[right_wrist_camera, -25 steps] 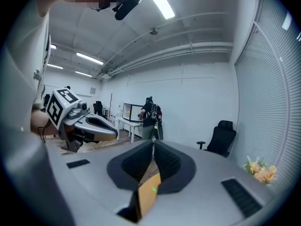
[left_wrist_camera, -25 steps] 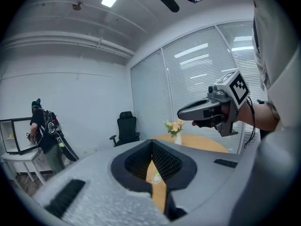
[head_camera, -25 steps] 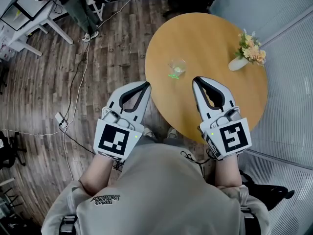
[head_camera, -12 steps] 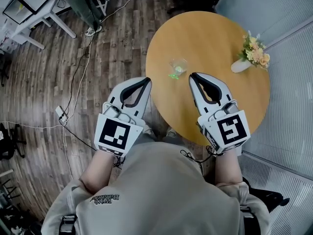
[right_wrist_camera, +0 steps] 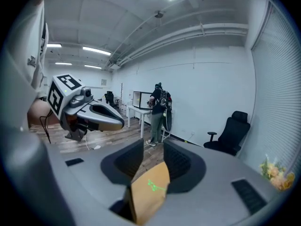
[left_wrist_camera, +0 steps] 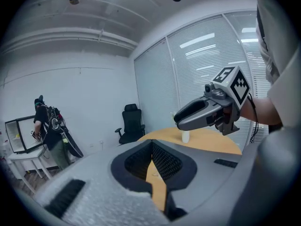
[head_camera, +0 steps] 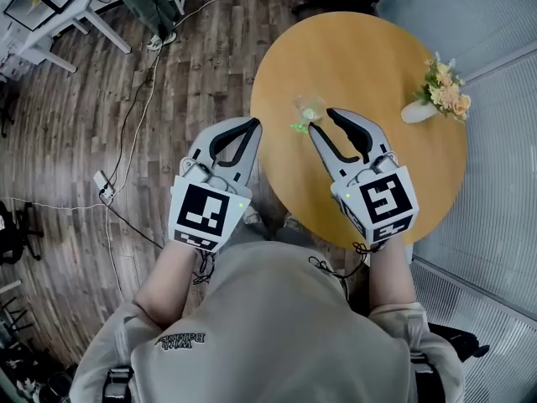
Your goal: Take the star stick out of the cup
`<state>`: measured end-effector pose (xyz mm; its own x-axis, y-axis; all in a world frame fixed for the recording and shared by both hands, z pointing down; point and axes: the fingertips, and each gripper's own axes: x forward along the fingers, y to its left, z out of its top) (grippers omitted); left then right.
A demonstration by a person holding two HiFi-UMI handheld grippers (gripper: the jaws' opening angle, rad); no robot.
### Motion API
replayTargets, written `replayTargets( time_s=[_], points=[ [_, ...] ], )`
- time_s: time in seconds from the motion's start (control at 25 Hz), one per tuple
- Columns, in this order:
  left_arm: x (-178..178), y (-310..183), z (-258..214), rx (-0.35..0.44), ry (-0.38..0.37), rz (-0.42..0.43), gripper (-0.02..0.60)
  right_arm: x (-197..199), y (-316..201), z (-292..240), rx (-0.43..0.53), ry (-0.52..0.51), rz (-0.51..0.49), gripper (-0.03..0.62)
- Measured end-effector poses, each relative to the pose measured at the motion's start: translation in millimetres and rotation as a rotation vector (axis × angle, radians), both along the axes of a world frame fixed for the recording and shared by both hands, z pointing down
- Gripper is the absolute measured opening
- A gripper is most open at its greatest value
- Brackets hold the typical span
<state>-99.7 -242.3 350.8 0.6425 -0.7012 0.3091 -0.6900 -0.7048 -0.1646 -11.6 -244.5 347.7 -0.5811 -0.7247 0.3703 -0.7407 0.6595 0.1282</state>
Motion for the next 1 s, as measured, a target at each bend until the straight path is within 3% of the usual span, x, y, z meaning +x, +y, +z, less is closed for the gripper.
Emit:
replayTargets(
  time_s=[0.36, 0.8, 1.0],
  points=[
    [-1, -23, 27, -0.058, 0.021, -0.029, 0.021, -2, -13, 65, -0.093, 0.142, -0.018, 0.14],
    [4, -36, 85, -0.166, -0.017, -0.025, 0.021, -17, -20, 132, -0.23, 0.174, -0.087, 0.147],
    [8, -38, 105, -0.207, -0.034, -0.016, 0.021, -14, -26, 160, -0.28, 0.295, -0.094, 0.147]
  ],
)
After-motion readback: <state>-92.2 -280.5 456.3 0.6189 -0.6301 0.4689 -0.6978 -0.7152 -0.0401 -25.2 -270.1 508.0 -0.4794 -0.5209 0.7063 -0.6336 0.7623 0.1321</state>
